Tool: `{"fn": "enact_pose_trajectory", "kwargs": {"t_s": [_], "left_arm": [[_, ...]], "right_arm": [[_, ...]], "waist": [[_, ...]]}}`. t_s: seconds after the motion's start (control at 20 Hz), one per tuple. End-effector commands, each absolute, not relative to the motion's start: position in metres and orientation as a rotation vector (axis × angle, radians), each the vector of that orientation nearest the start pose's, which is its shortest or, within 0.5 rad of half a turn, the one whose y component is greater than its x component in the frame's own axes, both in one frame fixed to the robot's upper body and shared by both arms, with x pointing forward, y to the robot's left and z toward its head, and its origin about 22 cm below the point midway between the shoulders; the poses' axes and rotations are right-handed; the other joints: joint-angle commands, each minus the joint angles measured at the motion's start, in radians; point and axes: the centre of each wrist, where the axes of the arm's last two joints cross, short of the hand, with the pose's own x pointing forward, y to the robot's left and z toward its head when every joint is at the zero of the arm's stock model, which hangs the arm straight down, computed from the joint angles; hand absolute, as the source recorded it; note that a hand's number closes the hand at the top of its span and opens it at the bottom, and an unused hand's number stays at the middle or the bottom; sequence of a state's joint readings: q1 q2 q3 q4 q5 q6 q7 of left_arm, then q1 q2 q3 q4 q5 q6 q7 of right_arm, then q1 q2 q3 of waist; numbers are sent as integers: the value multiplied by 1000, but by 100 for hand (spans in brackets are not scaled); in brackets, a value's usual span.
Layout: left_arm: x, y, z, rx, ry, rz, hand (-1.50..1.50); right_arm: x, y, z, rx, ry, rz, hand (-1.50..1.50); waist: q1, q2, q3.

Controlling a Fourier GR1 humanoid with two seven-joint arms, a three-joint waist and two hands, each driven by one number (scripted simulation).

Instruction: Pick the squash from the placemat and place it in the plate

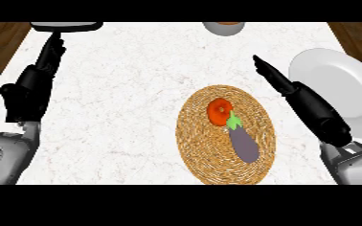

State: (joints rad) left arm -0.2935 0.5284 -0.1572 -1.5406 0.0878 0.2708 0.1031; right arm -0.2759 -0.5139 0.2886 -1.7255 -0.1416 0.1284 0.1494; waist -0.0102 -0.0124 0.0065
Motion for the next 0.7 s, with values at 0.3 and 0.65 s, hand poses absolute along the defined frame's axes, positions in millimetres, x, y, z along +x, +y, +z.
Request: {"fn": "enact_pose_trajectory", "kwargs": {"t_s": [0.3, 0.65], "left_arm": [[297, 216, 109, 19, -1852, -511, 0], [296, 215, 100, -86, -1819, -548, 0]], "right_arm": [[305, -248, 43, 97, -884, 1031, -150], [366, -198, 94, 18, -864, 1434, -150]], "waist": [[161, 82, -12], [151, 47, -6]]}}
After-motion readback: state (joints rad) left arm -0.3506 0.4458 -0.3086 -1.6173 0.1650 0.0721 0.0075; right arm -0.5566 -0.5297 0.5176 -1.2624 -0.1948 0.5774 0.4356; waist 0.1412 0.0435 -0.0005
